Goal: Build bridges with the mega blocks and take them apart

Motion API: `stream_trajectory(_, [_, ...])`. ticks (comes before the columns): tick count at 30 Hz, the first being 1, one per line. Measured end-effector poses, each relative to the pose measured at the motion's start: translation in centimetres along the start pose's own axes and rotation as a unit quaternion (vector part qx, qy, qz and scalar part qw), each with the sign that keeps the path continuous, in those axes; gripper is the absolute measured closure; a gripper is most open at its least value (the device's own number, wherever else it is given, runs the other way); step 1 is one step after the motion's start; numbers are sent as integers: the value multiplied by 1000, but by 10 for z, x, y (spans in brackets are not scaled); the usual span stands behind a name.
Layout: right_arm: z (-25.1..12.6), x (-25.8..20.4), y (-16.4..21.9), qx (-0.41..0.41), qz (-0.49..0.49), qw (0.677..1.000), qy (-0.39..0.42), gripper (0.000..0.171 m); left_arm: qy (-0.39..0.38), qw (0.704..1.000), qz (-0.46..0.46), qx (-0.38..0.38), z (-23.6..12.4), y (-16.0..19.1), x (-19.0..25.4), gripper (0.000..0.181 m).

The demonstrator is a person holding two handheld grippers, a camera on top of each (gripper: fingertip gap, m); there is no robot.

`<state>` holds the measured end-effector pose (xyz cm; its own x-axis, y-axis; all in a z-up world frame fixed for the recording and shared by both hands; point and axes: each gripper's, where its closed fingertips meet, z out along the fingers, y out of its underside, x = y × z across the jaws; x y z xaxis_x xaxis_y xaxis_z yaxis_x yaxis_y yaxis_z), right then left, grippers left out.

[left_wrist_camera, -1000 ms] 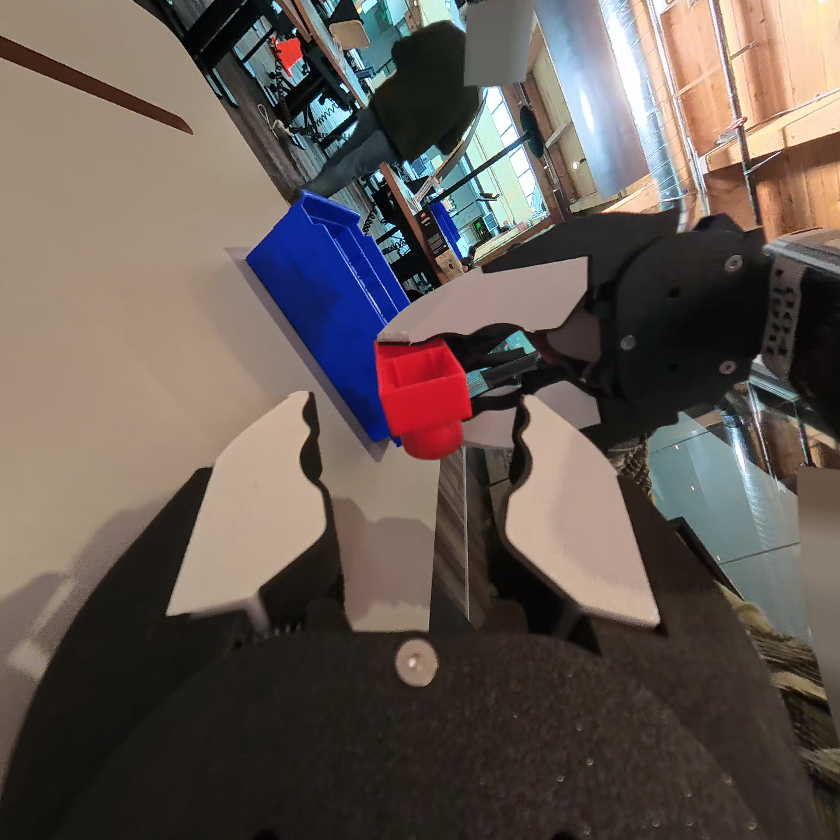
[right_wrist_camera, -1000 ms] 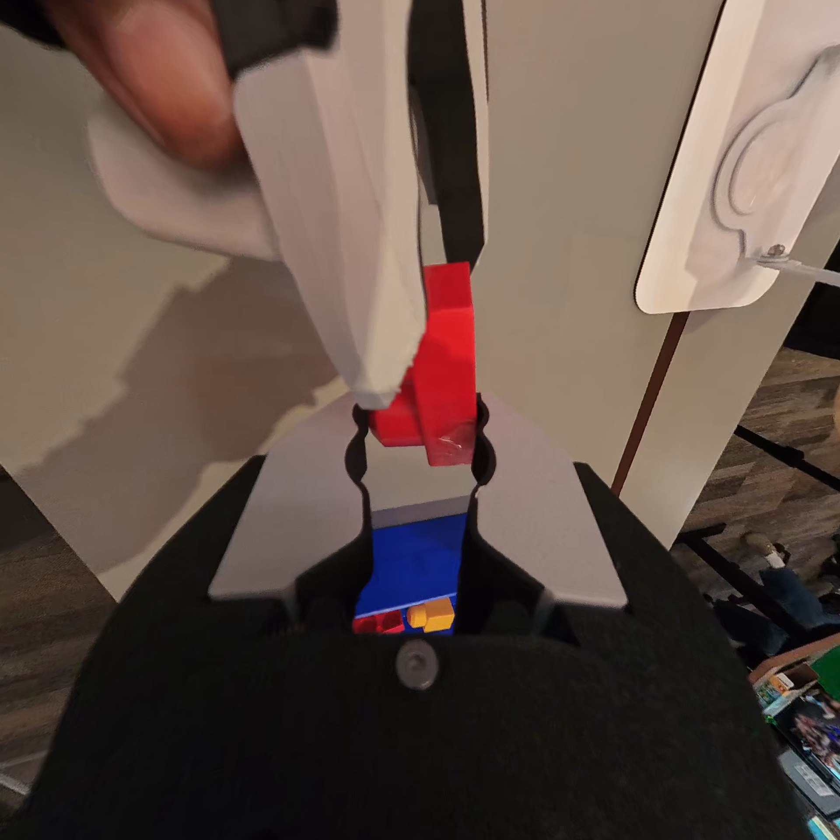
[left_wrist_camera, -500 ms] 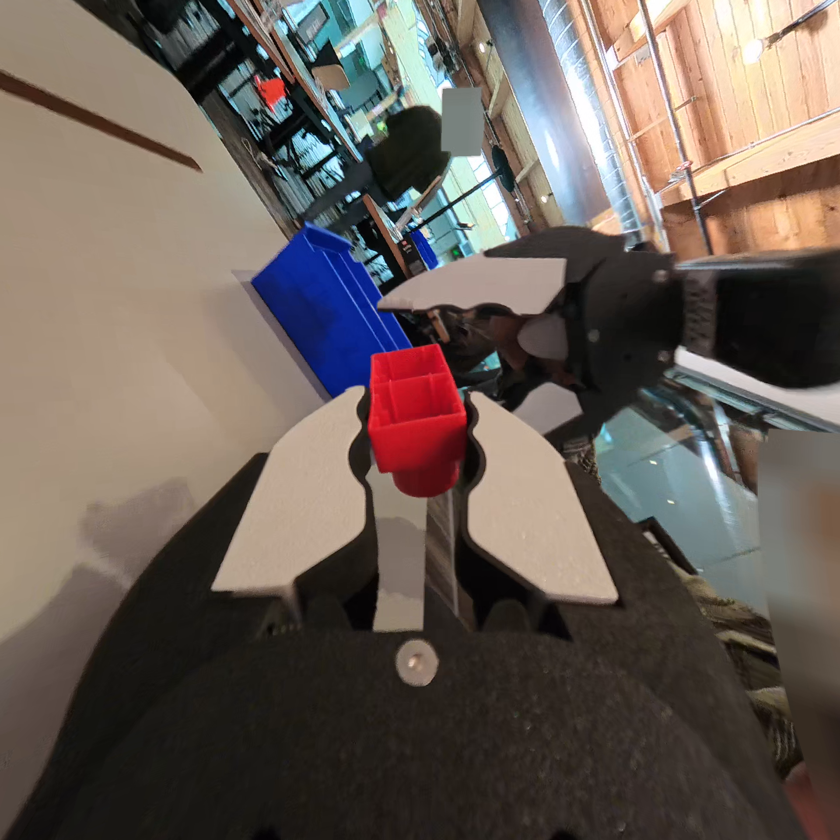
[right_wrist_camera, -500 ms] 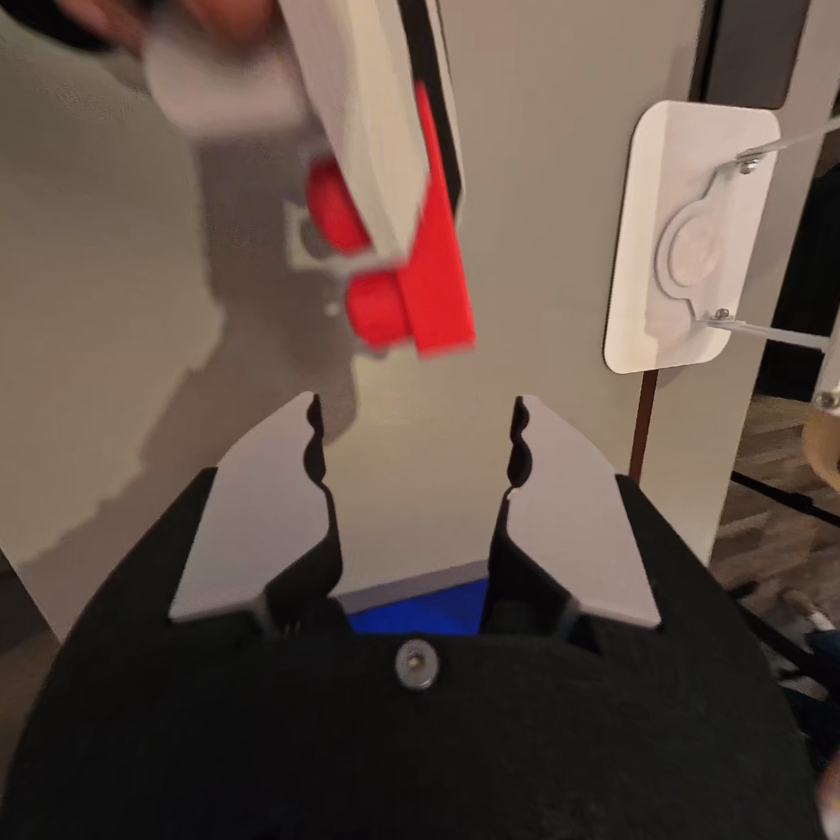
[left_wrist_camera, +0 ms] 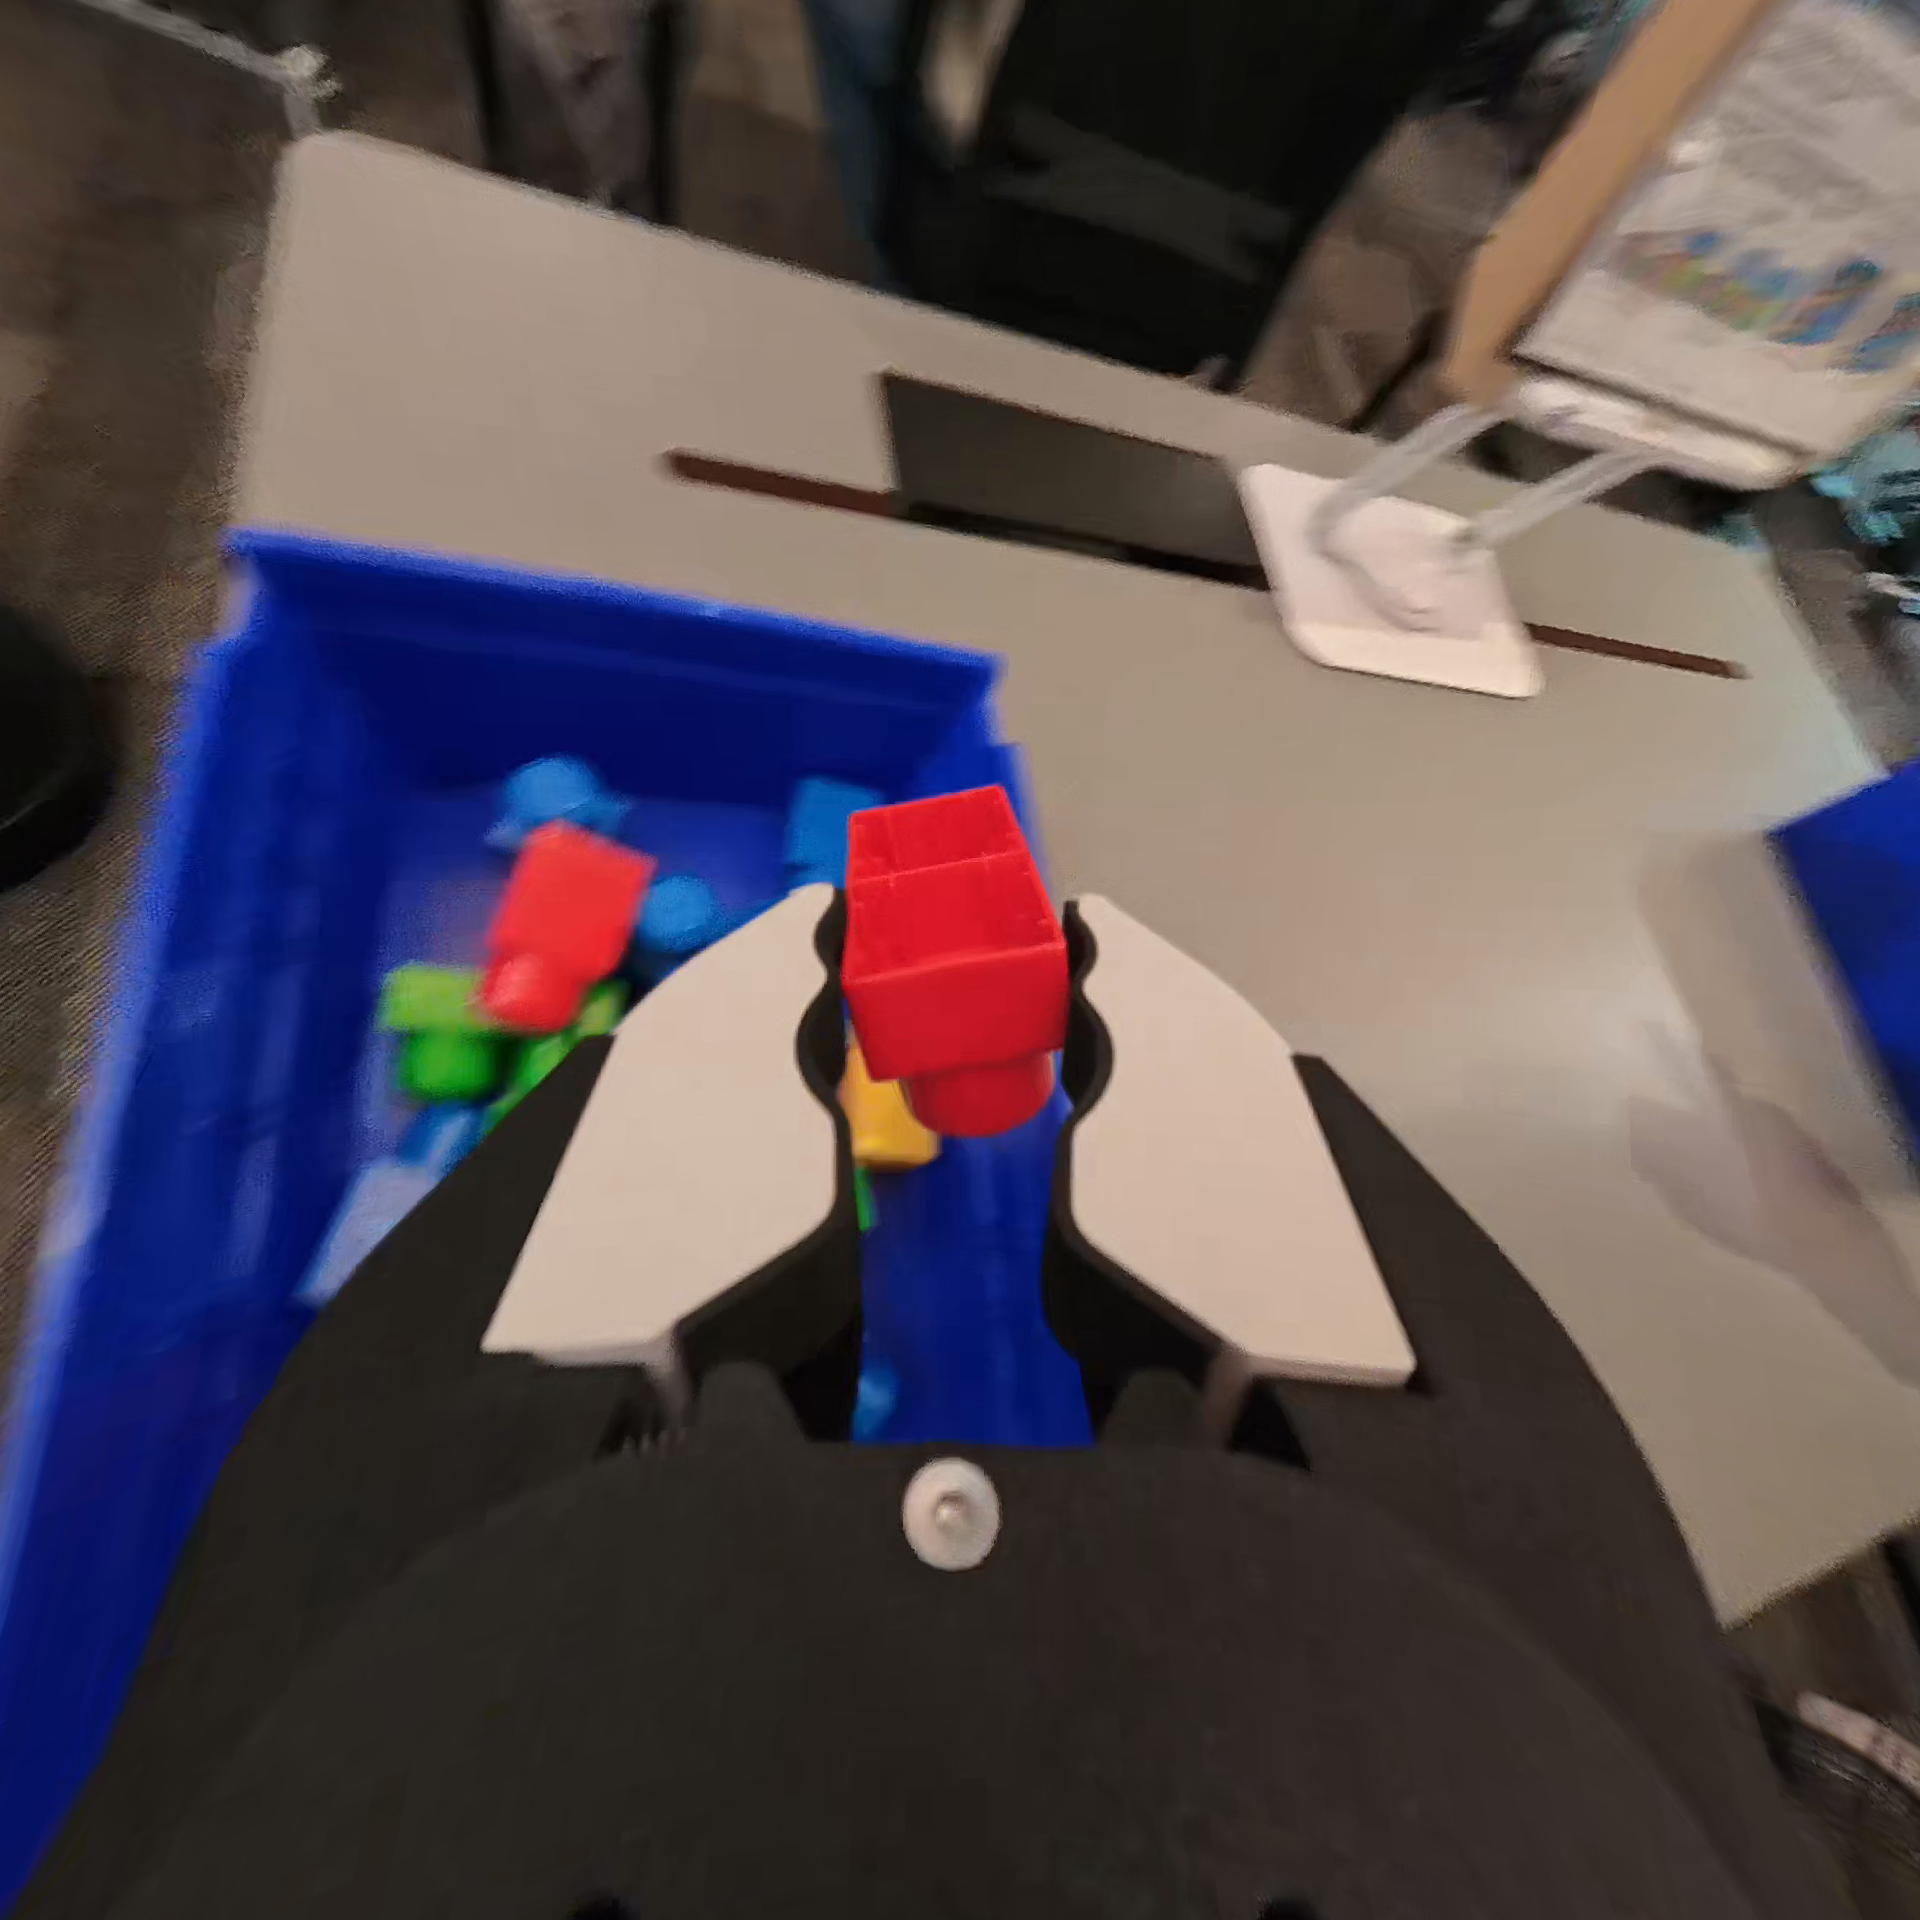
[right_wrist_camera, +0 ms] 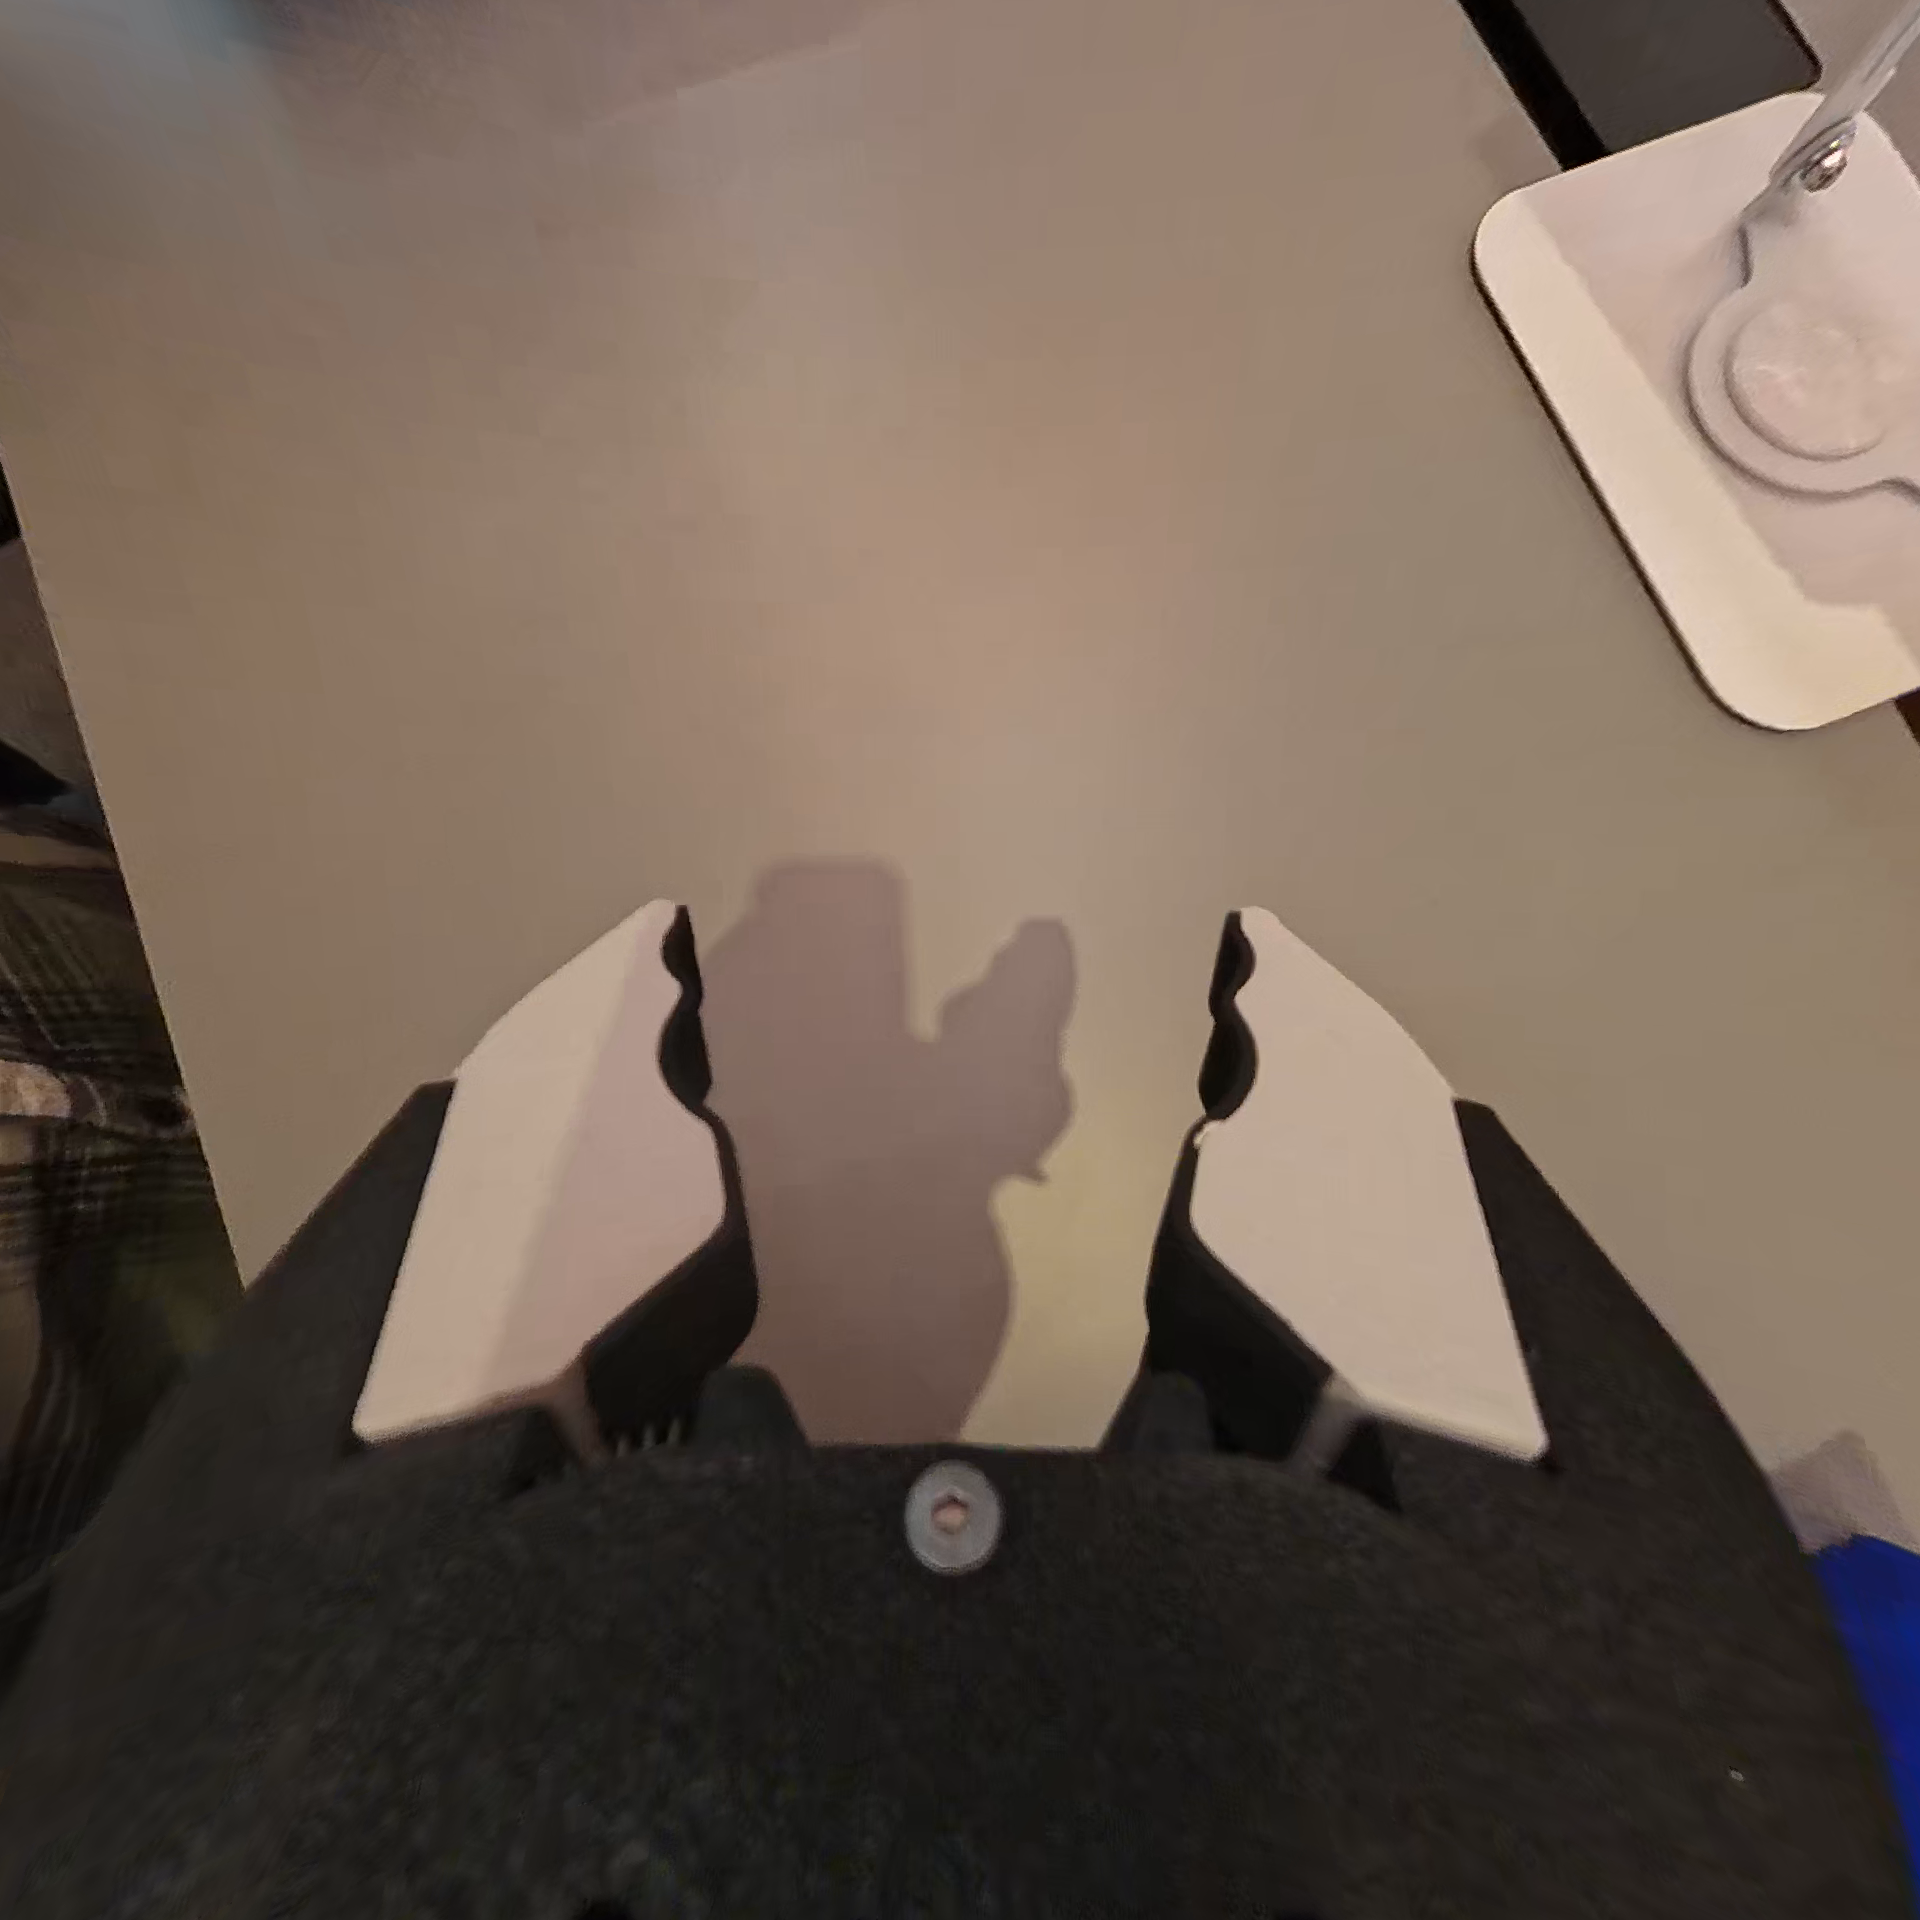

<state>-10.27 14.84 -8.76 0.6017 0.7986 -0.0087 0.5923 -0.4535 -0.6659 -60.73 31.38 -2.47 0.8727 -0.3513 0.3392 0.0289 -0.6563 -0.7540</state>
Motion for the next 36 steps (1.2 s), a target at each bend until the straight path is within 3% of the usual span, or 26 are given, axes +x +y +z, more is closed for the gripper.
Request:
stream_trajectory(1, [1, -3, 2, 11, 7, 1000, -3, 78, -25, 1000, -9, -11, -2, 8, -21, 143])
stream_trajectory(5, [2, -14, 9, 51, 42, 998, -19, 77, -90, 994, -33, -51, -4, 41, -74, 142])
stream_trajectory(10, [-8, -19, 21, 69, 61, 996, -10, 76, -97, 992, -64, -54, 2, 57, -95, 142])
stream_trajectory(15, [-31, -21, 40, 72, 73, 995, 16, 73, -98, 993, -64, -32, 1, 54, -96, 127])
stream_trajectory(19, [-73, -14, 65, 82, 104, 989, 63, 76, -101, 994, -27, 19, -15, 28, -80, 106])
stream_trajectory(23, [-137, 19, 110, 61, 148, 974, 163, 79, -55, 992, 44, 106, -38, -13, -16, 100])
stream_trajectory(27, [-193, 58, 155, 41, 208, 949, 232, 82, 44, 979, 130, 149, -42, -23, 90, 103])
stream_trajectory(31, [-218, 97, 184, 29, 241, 935, 258, 88, 189, 954, 191, 132, -22, 17, 210, 106])
stream_trajectory(36, [-204, 149, 216, -2, 338, 906, 254, 94, 366, 908, 189, 82, 3, 98, 329, 107])
